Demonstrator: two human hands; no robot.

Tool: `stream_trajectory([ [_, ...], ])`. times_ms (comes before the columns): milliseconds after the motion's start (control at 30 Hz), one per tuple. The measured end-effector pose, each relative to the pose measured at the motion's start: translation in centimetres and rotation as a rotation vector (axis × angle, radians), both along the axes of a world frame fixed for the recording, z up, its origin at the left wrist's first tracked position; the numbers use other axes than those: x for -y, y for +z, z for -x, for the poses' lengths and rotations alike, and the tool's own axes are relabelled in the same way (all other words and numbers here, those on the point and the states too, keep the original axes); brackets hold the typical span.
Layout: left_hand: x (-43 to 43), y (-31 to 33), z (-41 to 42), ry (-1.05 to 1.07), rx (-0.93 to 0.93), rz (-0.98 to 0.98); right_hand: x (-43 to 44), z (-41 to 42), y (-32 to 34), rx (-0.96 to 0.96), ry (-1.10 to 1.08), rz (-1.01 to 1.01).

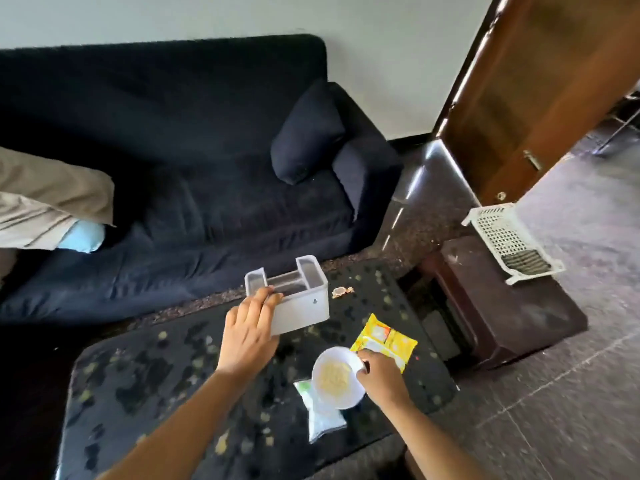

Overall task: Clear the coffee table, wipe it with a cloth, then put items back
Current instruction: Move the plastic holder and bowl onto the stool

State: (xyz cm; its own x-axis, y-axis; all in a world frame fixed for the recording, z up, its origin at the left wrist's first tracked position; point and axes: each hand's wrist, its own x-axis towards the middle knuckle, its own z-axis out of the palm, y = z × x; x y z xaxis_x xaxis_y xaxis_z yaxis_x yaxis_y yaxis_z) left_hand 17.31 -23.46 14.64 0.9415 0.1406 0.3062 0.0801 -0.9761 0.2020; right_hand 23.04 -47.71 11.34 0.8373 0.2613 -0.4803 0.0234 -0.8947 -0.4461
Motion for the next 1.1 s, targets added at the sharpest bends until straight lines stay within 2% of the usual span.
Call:
stream_trajectory([
  [200, 14.3, -1.2, -12.4, -0.073, 0.055, 0.025, 15.5, -10.7, 2.2, 0.084, -0.177, 0.046],
  [367, 25.1, -3.4, -21.9, -0.124, -0.081, 0.094, 26.5, -17.9, 2.0, 0.048, -0.313, 0.091],
  [500, 31.4, -5.6, -29.3, -0.159, -0.193, 0.069, 32.5, -22.6, -0.1, 0.001, -0.397, 0.09],
  [667, 36.5, -9.4, -36.5, -0.208, -0.209, 0.001, 35.7, -26.4, -3.7, -0.057, -0.415, 0.118],
  [767, 38.5, -12.0, -39.9, -0.218, -0.23, -0.044, 36.5, -28.4, -6.5, -0.077, -0.457, 0.058],
  [967, 40.8, -16.0, -42.9, -0.227, -0.276, -0.104, 37.0, -31.2, -9.6, -0.054, -0.492, -0.03],
  [1100, 41.7, -17.3, -42.4, -0.285, -0.201, -0.075, 37.1, -31.7, -10.7, -0.048, -0.545, -0.087],
])
